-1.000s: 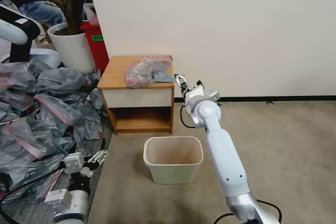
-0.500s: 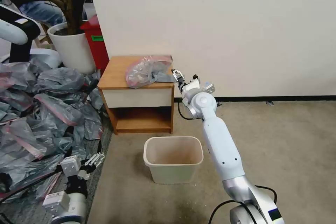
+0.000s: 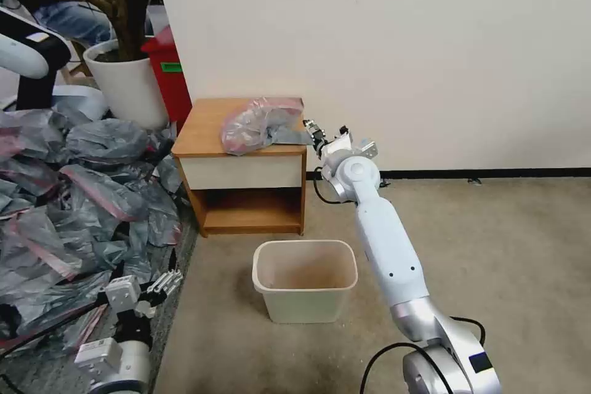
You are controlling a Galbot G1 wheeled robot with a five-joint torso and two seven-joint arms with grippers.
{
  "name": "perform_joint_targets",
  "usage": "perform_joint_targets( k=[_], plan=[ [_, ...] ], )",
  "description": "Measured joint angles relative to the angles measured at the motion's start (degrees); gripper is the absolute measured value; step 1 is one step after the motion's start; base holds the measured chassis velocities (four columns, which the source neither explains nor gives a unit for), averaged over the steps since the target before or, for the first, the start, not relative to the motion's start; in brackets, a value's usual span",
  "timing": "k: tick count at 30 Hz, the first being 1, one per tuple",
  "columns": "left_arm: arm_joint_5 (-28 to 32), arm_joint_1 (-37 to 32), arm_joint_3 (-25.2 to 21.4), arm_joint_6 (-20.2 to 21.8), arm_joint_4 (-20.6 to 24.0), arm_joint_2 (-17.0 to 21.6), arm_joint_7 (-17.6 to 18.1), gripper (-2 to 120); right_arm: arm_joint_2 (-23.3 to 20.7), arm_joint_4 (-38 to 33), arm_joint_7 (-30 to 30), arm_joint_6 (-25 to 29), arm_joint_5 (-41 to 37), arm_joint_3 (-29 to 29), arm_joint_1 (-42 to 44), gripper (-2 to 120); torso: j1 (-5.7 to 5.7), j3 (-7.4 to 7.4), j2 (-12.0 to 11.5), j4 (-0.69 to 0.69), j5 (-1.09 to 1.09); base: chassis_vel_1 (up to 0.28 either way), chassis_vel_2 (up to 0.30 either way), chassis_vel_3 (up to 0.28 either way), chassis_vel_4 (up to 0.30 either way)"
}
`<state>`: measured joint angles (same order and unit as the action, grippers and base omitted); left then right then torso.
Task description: Pick up the garbage bag from the table and place it over the trash can.
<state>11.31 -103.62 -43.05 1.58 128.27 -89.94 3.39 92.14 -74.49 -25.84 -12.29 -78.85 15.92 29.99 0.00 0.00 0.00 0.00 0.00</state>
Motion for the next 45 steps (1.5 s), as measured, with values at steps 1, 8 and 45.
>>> perform_joint_targets(
  k=[1,8,45],
  plan=[
    [0.0,0.0,0.0,0.0,0.0,0.0,0.0,100,0.0,0.1,0.0,0.0,0.0,0.0,0.0,52,0.0,0.0,0.0,0.0,0.0,0.0,0.0,0.0,0.0],
    [-0.1,0.0,-0.2,-0.2,-0.1,-0.1,0.0,100,0.0,0.3,0.3,0.0,0.2,0.0,0.0,30,0.0,0.0,0.0,0.0,0.0,0.0,0.0,0.0,0.0],
    [-1.1,1.6,2.1,-1.3,-1.9,0.7,0.1,100,-5.4,-32.3,-7.8,-0.3,-1.1,-4.9,24.5,0,0.0,-0.01,0.0,-0.01,0.01,0.0,0.0,0.0,0.0]
  ],
)
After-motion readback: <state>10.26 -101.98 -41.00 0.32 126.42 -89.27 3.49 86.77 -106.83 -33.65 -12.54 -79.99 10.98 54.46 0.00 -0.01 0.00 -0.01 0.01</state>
